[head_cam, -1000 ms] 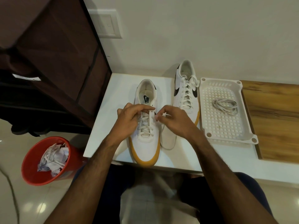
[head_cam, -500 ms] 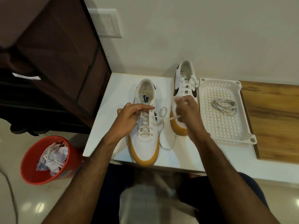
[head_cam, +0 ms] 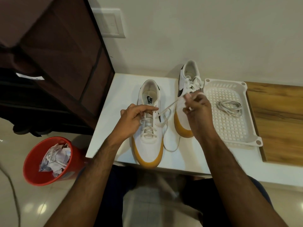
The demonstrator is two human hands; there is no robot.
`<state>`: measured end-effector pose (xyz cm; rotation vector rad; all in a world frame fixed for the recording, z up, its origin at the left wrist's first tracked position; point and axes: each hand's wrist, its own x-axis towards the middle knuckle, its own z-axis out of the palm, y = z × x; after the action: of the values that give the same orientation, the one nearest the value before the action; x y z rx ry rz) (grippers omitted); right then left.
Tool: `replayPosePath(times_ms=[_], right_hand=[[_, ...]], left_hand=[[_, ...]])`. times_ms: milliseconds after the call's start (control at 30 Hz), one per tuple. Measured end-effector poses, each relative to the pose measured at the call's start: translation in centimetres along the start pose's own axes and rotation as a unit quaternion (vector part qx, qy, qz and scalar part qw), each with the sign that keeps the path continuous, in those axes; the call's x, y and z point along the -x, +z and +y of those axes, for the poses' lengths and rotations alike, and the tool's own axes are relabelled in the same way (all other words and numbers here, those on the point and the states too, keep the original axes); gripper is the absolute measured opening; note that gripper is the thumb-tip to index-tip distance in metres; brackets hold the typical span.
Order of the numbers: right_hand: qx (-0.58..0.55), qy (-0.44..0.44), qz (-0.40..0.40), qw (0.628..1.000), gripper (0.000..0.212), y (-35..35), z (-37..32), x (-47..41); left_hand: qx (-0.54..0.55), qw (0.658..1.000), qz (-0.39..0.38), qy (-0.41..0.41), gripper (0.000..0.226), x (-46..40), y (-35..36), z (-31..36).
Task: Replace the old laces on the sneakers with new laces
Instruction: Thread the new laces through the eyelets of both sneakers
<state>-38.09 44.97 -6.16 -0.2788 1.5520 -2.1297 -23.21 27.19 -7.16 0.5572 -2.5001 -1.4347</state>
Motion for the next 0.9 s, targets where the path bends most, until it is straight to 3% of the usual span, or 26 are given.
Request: replayPosePath(times_ms=[100, 167, 200, 233, 267, 300, 367, 467, 567, 700, 833, 900], right_hand=[[-0.214, 0.074, 0.013, 0.974, 0.018, -0.3, -0.2, -0.1], [-0.240, 0.146, 0.008, 0.960, 0.026, 0.3, -0.4, 0.4], [-0.168, 0.160, 0.009, 0.973, 0.025, 0.8, -0.5, 0.6], [-0.028, 0.145, -0.002, 0.989, 0.018, 1.2, -0.6, 0.8], [0.146, 0.112, -0.027, 0.983, 0.014, 1.6, -0.3, 0.9], [0.297, 0.075, -0.066, 0.950, 0.025, 1.9, 0.1, 1.1], [0.455, 0.034, -0.158, 0.876, 0.044, 2.2, 1.2, 1.4], [0.485, 0.010, -0.204, 0.850, 0.046, 2.2, 2.3, 1.6], [0.501, -0.032, -0.184, 0.845, 0.032, 2.1, 2.4, 1.3], [0.526, -0.063, -0.171, 0.831, 0.012, 1.7, 2.9, 0.8], [0.483, -0.046, -0.150, 0.862, 0.007, 1.9, 2.9, 0.7], [0.455, -0.028, -0.146, 0.878, 0.008, 1.9, 3.0, 0.7]], left_hand=[[0.002, 1.000, -0.001, 0.005, 0.071, -0.1, 0.0, -0.3], [0.002, 1.000, -0.005, 0.006, 0.070, -0.2, 0.1, -0.5], [0.004, 1.000, -0.009, 0.007, 0.069, -0.2, 0.1, -0.6], [0.004, 1.000, -0.010, 0.007, 0.068, -0.2, 0.1, -0.7], [0.003, 1.000, -0.011, 0.007, 0.068, -0.2, 0.0, -0.7], [-0.001, 1.000, -0.011, 0.005, 0.070, -0.2, 0.0, -0.7], [0.000, 1.000, -0.020, 0.006, 0.068, -0.1, -0.1, -0.5], [0.016, 0.999, -0.033, 0.021, 0.049, 0.2, -0.4, 0.1], [-0.031, 0.999, -0.010, 0.037, 0.039, 0.8, -1.2, -0.3], [-0.049, 0.998, -0.028, -0.009, 0.034, 1.4, -1.9, -0.8], [-0.014, 0.999, -0.031, -0.024, 0.036, 1.4, -1.9, -0.1], [0.062, 0.997, -0.021, -0.028, 0.035, 1.3, -2.1, 0.2]])
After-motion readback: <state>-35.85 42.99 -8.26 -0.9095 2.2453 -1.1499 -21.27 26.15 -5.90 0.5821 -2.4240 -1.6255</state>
